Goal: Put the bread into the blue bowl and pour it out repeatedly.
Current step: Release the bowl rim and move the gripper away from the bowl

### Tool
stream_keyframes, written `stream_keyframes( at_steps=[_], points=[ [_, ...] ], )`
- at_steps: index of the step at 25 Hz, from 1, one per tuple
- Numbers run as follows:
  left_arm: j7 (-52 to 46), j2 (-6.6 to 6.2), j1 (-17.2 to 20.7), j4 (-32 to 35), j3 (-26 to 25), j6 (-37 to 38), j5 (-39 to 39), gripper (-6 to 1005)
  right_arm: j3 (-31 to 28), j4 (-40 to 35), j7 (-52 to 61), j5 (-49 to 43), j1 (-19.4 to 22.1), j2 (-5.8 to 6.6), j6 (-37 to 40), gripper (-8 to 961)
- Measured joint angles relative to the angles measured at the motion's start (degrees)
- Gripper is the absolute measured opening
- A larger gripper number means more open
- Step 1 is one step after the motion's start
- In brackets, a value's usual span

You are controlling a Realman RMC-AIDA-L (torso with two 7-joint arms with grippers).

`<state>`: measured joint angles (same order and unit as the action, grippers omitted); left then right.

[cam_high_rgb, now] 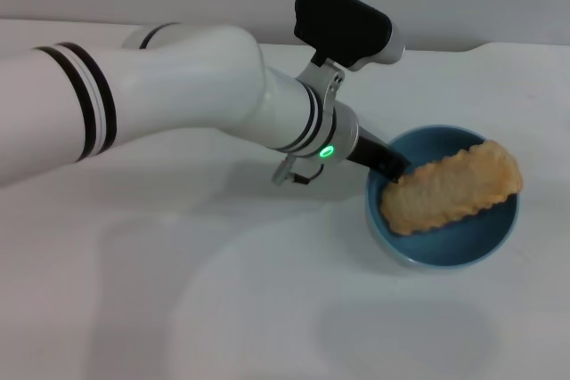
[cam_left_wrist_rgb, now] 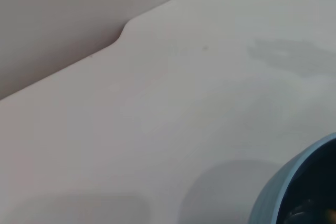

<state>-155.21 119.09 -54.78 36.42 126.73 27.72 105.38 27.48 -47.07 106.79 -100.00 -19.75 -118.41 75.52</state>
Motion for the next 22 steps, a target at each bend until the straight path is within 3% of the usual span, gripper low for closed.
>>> stream_keyframes(
  at_steps=[13,22],
  points=[
    [0.54,0.0,0.41,0.06,4.73,-1.35,-0.8,9,-0.26,1.56,-0.96,0.17,-0.27,0.12,-0.18,384],
    [0.58,0.0,0.45,0.03,4.3,-2.08,-0.51,15,-0.48,3.65,-2.28,0.36,-0.58,0.11,-0.21,383]
  ],
)
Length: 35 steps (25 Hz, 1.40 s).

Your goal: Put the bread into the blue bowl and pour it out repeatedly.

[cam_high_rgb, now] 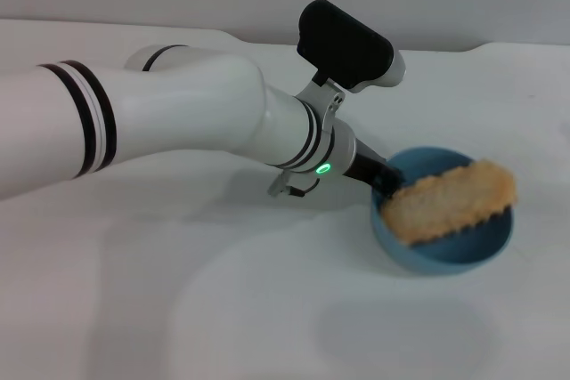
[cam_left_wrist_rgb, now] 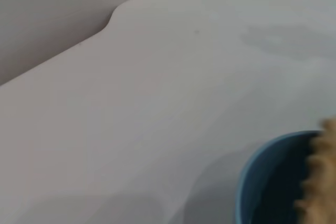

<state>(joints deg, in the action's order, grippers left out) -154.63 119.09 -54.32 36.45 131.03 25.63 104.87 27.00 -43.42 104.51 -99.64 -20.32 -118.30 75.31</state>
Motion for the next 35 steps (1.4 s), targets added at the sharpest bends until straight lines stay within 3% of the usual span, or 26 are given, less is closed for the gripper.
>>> stream_keyframes(
  at_steps=[3,12,15,17,21,23,26,27,31,32,35],
  points=[
    [0.02,-0.13,0.12,0.28,-0.1,-0.41,0.01,17,-0.01,0.09,-0.03,0.02,0.03,0.0,-0.07,388],
    [1.23,-0.73,0.98,1.69,-3.68,-0.94,0.31,361,-0.02,0.27,-2.48,0.09,0.29,-0.03,-0.3,405],
    [3.17,-0.83,2.56,2.79,-6.51,-2.98,0.77,507,-0.01,1.65,-8.34,1.66,0.23,-0.33,-0.82,410],
    [7.95,-0.86,5.98,5.22,-11.48,-6.89,0.93,604,0.13,4.01,-11.98,2.38,-0.44,-0.23,-2.1,414],
    [10.68,-0.79,9.42,7.18,-13.96,-12.29,0.95,697,0.54,6.93,-17.86,2.43,-1.54,-0.24,-6.61,421],
    [10.97,-0.71,11.05,7.36,-14.13,-16.93,0.95,744,0.27,8.69,-22.85,3.38,-1.98,-0.38,-8.87,475],
    [10.76,-0.53,13.09,6.6,-13.58,-24.53,0.91,820,-0.02,15.58,-40.61,15.33,-2.27,-0.49,-11.83,632],
    [10.56,-0.5,13.69,6.26,-13.4,-26.58,0.8,846,-0.02,15.58,-40.61,15.33,-2.27,-0.49,-11.83,646],
    [9.49,-0.4,15.62,5.9,-13.04,-31.86,0.46,871,0.03,22.89,-57.68,30.2,-2.42,-0.44,-13.26,688],
    [6.91,-0.38,17.56,5.81,-10.9,-38.32,0.53,870,0.04,23.97,-61.16,31.54,-2.38,-0.44,-13.21,688],
    [5.13,-0.45,18.4,5.58,-8.45,-42.44,0.62,870,-0.16,26.81,-69.14,33.84,-2.1,-0.52,-12.86,688]
  ],
)
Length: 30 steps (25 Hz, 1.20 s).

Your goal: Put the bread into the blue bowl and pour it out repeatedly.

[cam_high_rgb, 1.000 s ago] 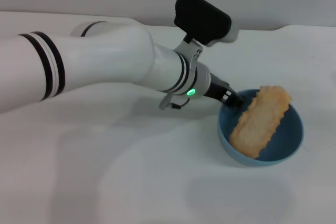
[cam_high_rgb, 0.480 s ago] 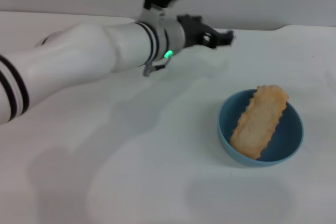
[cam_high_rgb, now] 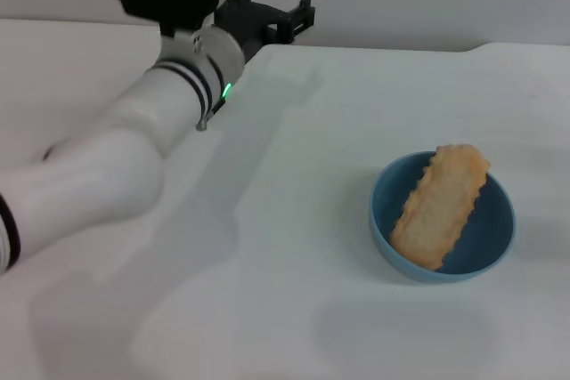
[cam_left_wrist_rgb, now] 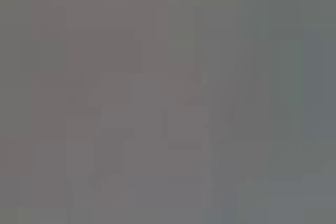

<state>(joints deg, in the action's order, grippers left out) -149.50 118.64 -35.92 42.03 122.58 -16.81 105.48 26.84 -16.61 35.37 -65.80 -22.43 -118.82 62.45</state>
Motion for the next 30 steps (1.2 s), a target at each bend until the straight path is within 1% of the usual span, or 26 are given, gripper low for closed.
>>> stream_keyframes(
  at_steps=[1,2,3,5,7,12,14,18,26,30],
  points=[
    [-1.17,-0.02,0.36,-0.29,1.64,-2.61,0.05,870,-0.06,1.71,-3.04,2.42,0.11,-0.04,0.08,688],
    [-3.51,-0.06,0.82,-1.39,4.7,-6.98,0.1,870,-0.06,3.28,-5.59,5.21,0.11,-0.05,0.13,688],
    [-4.62,-0.02,0.95,-2.22,6.1,-8.53,0.09,869,-0.06,4.66,-7.78,7.4,0.11,-0.05,0.28,688],
    [-6.18,0.08,0.91,-3.43,7.43,-9.69,0.04,869,-0.06,7.72,-13.91,12.76,0.05,-0.06,1.02,688],
    [-8.24,0.21,0.68,-4.9,8.6,-10.24,-0.09,869,-0.05,9.58,-17.2,16.06,-0.01,-0.1,2.16,688],
    [-11.48,0.32,1.6,-6.25,10.39,-12.21,-0.09,868,-0.04,13.43,-17.17,25.65,-0.55,-0.18,4.7,688],
    [-11.78,0.34,2.47,-6.25,11.37,-13.17,0.01,869,0.09,13.68,-17.28,26.49,-0.83,-0.18,4.62,688],
    [-11.81,0.35,2.83,-6.35,12.18,-14.08,-0.05,871,0.35,13.76,-17.45,26.51,-1.05,-0.19,4.7,688],
    [-12.57,0.36,3.38,-6.79,12.24,-14.31,-0.21,871,-0.02,14.4,-17.19,26.77,-1.37,-0.19,4.37,688],
    [-13.67,0.35,4.03,-7.01,12.94,-15.96,0.06,870,-0.04,14.46,-17.18,26.81,-1.48,-0.19,4.04,688]
  ],
)
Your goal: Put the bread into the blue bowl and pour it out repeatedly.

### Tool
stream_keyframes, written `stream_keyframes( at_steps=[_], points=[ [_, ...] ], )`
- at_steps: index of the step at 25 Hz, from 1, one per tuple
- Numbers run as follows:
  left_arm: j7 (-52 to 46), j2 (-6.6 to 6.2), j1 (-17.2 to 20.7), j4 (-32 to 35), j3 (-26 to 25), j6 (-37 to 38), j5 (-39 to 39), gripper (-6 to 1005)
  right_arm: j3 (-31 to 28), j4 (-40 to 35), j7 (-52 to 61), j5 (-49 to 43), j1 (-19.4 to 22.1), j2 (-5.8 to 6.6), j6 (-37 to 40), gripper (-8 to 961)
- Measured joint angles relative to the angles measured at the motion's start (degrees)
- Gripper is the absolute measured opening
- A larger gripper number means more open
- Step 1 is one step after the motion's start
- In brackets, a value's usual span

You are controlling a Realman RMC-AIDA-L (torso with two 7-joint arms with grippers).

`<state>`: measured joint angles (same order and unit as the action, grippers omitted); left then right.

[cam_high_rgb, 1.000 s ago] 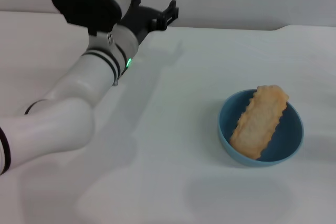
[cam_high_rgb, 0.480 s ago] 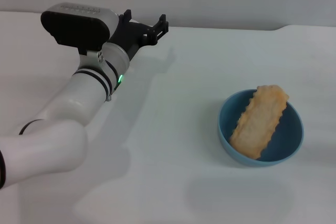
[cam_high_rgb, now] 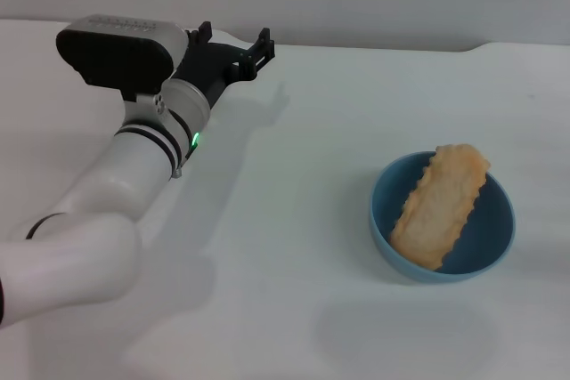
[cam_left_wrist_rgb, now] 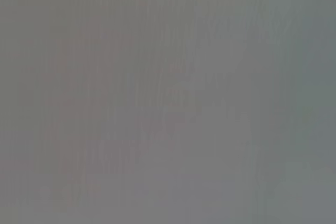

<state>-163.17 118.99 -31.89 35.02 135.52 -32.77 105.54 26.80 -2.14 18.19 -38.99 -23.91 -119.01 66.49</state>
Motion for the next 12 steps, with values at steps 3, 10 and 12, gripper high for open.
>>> stream_keyframes(
  at_steps=[3,10,12],
  points=[
    [-0.39,-0.05,0.06,-0.31,1.24,-0.82,0.06,870,0.0,0.08,0.0,0.08,0.01,0.0,0.01,688],
    [-0.41,0.02,0.01,-0.48,2.36,-2.24,0.13,871,0.0,0.21,0.0,0.12,-0.18,0.0,-0.05,688],
    [-0.43,0.01,0.04,-0.39,3.02,-3.16,0.16,871,0.0,0.22,0.0,0.14,-0.25,0.0,-0.05,688]
  ],
)
